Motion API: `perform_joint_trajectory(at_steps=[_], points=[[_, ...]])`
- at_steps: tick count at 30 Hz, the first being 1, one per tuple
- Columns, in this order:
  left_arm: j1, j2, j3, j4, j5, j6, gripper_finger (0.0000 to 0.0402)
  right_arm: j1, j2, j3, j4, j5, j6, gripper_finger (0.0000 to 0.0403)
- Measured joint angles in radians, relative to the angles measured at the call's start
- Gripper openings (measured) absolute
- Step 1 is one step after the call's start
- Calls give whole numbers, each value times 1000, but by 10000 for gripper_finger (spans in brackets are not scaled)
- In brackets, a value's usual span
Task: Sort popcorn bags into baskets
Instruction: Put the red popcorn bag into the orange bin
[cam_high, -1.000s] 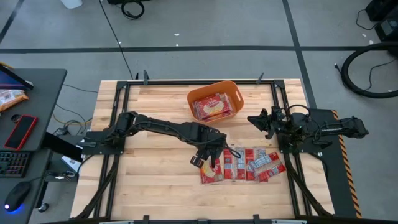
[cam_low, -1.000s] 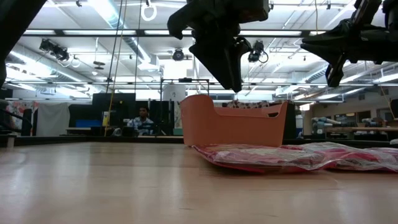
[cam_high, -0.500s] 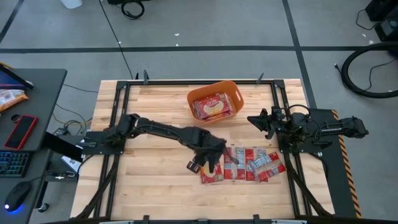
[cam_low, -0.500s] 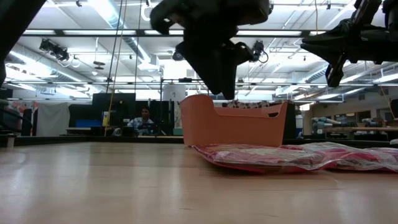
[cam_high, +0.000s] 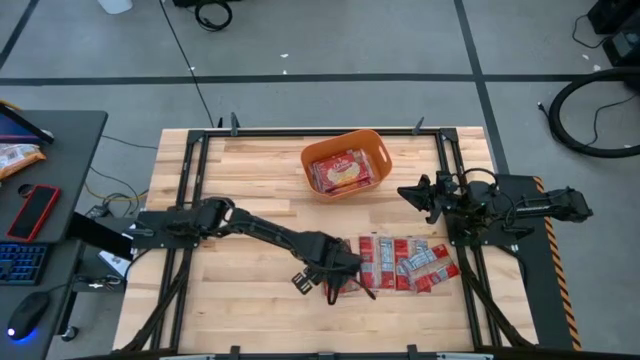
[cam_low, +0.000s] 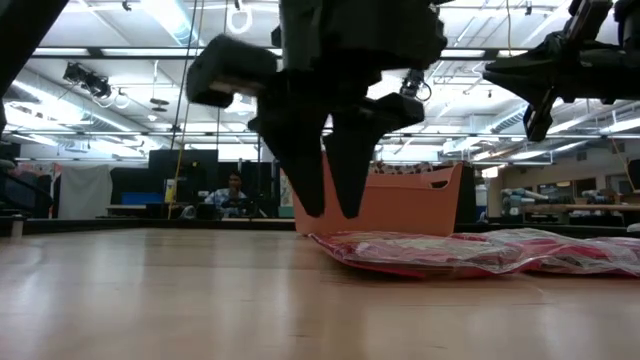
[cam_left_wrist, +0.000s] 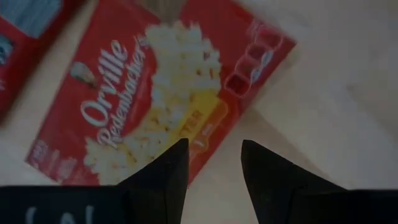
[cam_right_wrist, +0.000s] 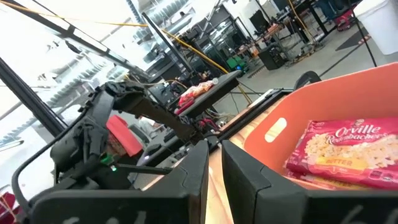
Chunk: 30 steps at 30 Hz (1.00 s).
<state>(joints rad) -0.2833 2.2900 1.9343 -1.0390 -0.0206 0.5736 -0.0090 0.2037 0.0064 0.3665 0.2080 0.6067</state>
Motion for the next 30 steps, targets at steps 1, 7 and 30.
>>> perform_joint_trajectory(at_steps=[1,7,30], points=[[-3,3,0,-5,-15,1,153,0,1,0,4,-1,0,52],[-2,9,0,-5,-92,62,153,0,1,0,5,-2,0,52],[-77,9,-110,87,-347,164,153,0,1,0,5,-2,0,52]])
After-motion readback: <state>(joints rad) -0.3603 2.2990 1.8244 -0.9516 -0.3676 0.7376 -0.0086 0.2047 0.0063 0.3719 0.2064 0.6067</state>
